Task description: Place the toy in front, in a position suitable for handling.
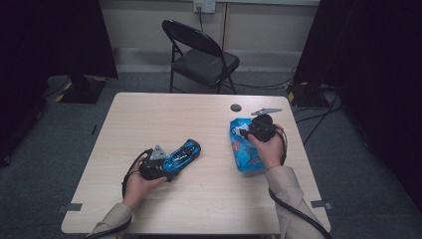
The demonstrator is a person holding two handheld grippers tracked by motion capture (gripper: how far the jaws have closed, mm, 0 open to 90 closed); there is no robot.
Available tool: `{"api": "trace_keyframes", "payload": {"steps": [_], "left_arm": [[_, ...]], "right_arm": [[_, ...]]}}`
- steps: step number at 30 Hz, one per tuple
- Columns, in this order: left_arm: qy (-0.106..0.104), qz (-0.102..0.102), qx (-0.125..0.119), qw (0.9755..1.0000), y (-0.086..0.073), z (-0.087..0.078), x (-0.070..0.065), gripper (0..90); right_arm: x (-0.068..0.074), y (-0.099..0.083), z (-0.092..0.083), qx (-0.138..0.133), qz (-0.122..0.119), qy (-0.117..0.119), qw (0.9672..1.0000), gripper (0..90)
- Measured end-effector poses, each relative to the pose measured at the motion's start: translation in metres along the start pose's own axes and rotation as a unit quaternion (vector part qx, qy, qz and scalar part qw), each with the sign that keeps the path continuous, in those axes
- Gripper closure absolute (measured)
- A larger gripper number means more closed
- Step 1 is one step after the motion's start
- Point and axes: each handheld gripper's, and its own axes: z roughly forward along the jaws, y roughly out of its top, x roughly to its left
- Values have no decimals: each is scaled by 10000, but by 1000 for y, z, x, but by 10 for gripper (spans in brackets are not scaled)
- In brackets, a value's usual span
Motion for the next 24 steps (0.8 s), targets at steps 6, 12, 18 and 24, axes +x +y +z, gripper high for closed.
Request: {"api": "trace_keyframes", "payload": {"steps": [6, 12, 18, 24], "left_arm": [[-7, -4, 0, 10000, 0, 0, 0, 259], [-7, -4, -1, 10000, 0, 0, 0, 259], [-8, -3, 4, 10000, 0, 0, 0, 259], [-4, -6, 4, 10000, 0, 0, 0, 258]], "right_arm": [[3, -3, 12, 203, -91, -252, 9994, 693], [0, -1, 4, 71, 96, -195, 9997, 768], [-8, 2, -9, -113, 441, -7, 9990, 893], [-11, 4, -18, -99, 430, -22, 9990, 896]]}}
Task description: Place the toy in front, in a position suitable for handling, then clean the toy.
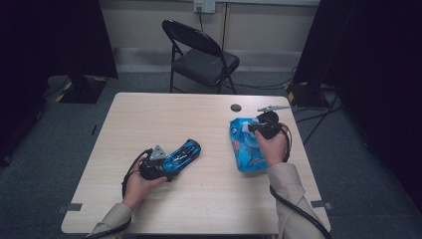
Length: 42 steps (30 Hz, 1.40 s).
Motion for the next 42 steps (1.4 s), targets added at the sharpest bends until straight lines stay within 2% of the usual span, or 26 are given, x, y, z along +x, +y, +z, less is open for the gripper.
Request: {"api": "trace_keyframes", "payload": {"steps": [4, 13, 26, 36, 42], "left_arm": [[-1, 0, 0, 10000, 0, 0, 0, 258], [-1, -5, -4, 10000, 0, 0, 0, 259], [33, 29, 2, 10000, 0, 0, 0, 258], [35, 25, 0, 10000, 0, 0, 0, 258], [30, 17, -10, 10000, 0, 0, 0, 258]], "right_arm": [[-1, 1, -5, -57, 114, 69, 9999, 898], [-3, 8, -13, -154, 116, 80, 9998, 899], [-1, 30, -33, -425, 211, 223, 9986, 900], [6, 46, -54, -599, 100, 252, 9978, 900], [8, 53, -68, -733, 82, 398, 9965, 900]]}}
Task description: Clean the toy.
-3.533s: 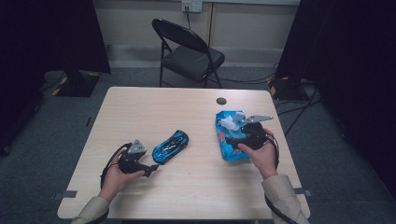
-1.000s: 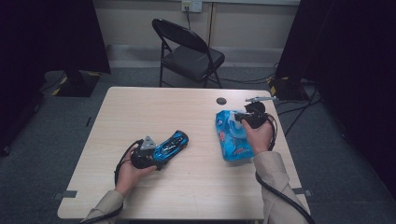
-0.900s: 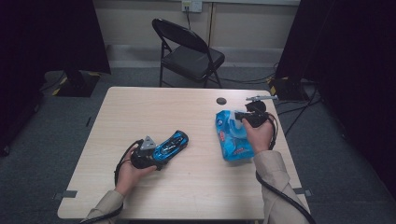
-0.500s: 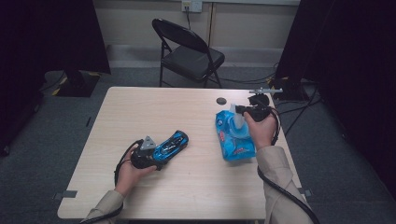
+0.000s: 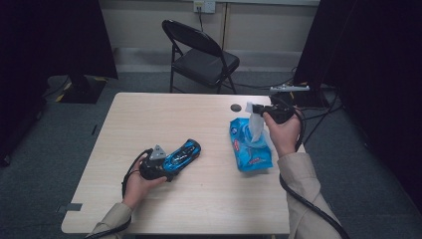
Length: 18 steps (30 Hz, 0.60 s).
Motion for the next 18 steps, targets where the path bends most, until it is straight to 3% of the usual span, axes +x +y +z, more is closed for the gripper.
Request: {"api": "trace_keyframes", "payload": {"steps": [10, 18], "left_arm": [[-5, 5, 0, 10000, 0, 0, 0, 258], [-5, 4, -5, 10000, 0, 0, 0, 258]], "right_arm": [[22, 14, -17, -243, -111, 410, 9988, 899], [44, 6, -14, -255, -123, 910, 9955, 899]]}}
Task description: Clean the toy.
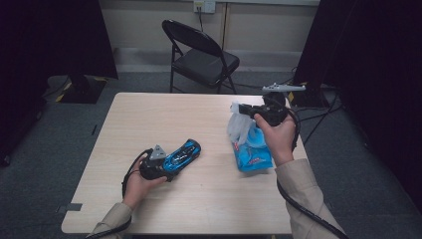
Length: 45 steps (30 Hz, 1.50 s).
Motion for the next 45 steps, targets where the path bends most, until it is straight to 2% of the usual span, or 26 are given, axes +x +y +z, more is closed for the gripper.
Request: {"api": "trace_keyframes", "payload": {"steps": [4, 9, 16, 20, 26, 29, 32, 37, 40, 43, 45], "left_arm": [[5, 3, 12, 10000, 0, 0, 0, 258], [5, 0, 15, 10000, 0, 0, 0, 258], [-31, -17, 16, 10000, 0, 0, 0, 258], [-31, -20, 9, 10000, 0, 0, 0, 258], [-33, -20, 8, 10000, 0, 0, 0, 258], [-33, -19, 8, 10000, 0, 0, 0, 258], [-38, -17, 2, 10000, 0, 0, 0, 258], [-39, -15, 6, 10000, 0, 0, 0, 258], [-35, -16, 6, 10000, 0, 0, 0, 258], [-35, -16, 14, 10000, 0, 0, 0, 258], [-35, -16, 12, 10000, 0, 0, 0, 258]], "right_arm": [[10, -13, 11, 60, -31, 254, 9997, 898], [22, -44, 35, 315, -50, 515, 9982, 898], [24, -95, 74, 654, 213, 775, 9946, 898], [23, -118, 93, 824, 155, 672, 9942, 896], [22, -138, 112, 1049, -141, 270, 9940, 889], [20, -146, 116, 1076, -136, 169, 9940, 845], [20, -153, 120, 1140, -231, 93, 9932, 784], [28, -162, 126, 1249, -585, -114, 9904, 651], [33, -165, 130, 1286, -716, -137, 9890, 561], [38, -169, 133, 1350, -988, -243, 9856, 550], [40, -172, 135, 1386, -1068, -279, 9842, 547]]}}
